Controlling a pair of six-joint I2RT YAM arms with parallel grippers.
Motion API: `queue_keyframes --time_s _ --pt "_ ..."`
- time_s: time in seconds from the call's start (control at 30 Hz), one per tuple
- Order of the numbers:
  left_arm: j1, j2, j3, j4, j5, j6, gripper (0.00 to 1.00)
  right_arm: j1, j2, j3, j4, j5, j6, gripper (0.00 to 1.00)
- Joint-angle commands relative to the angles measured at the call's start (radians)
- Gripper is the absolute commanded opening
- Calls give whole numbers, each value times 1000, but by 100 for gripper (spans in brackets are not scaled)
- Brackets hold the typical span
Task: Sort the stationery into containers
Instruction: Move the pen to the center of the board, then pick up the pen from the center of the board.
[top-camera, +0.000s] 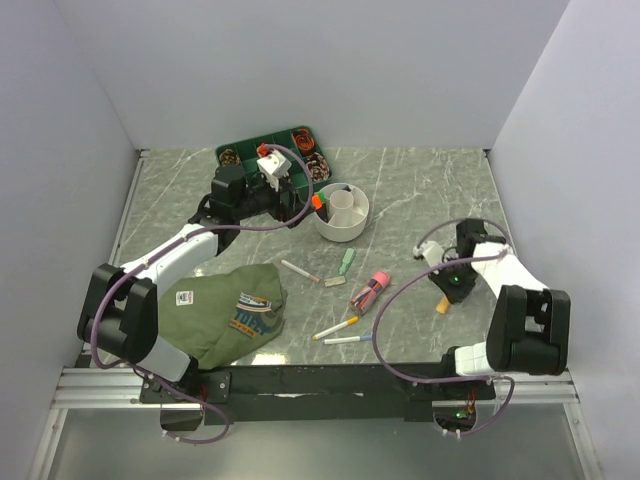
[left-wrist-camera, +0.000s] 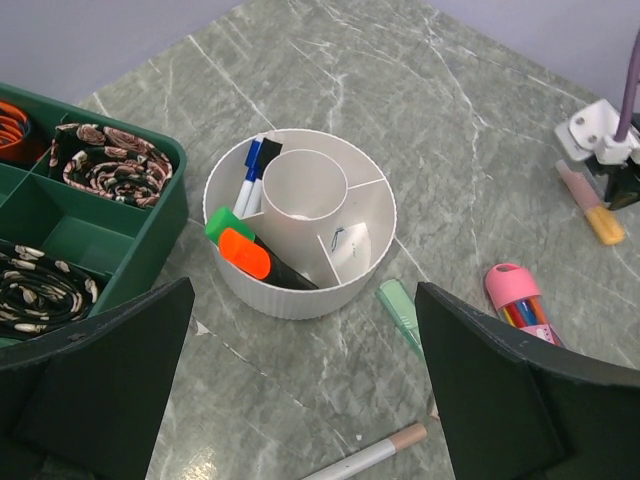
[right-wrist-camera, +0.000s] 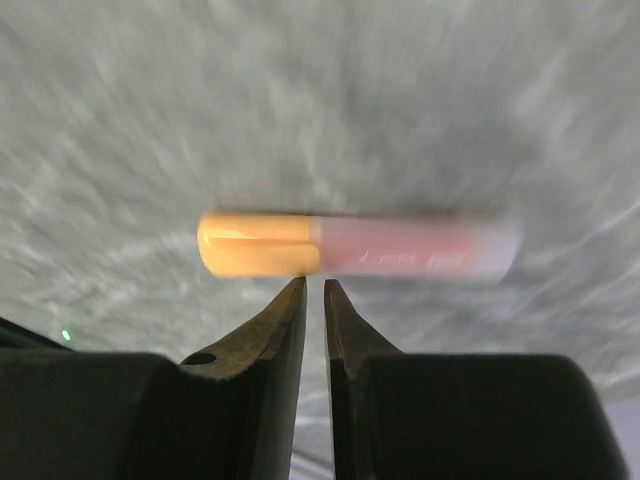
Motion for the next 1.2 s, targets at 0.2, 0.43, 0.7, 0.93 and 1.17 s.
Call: queue_keyframes --time_s 0.2,0.43,0.7,0.93,1.17 --pt "0 9 45 -7 -13 23 99 81 111 271 -66 -204 123 30" --pt "-3 5 35 1 -43 17 99 101 -39 233 -169 -190 -122 70" --pt "-3 25 65 -40 -39 23 99 142 -237 -33 3 -141 -423 72" --pt "-6 38 68 -45 -43 23 100 142 -128 3 28 -126 -397 68" --pt "-18 64 83 -68 -45 23 99 142 -52 -2 54 -95 -449 68"
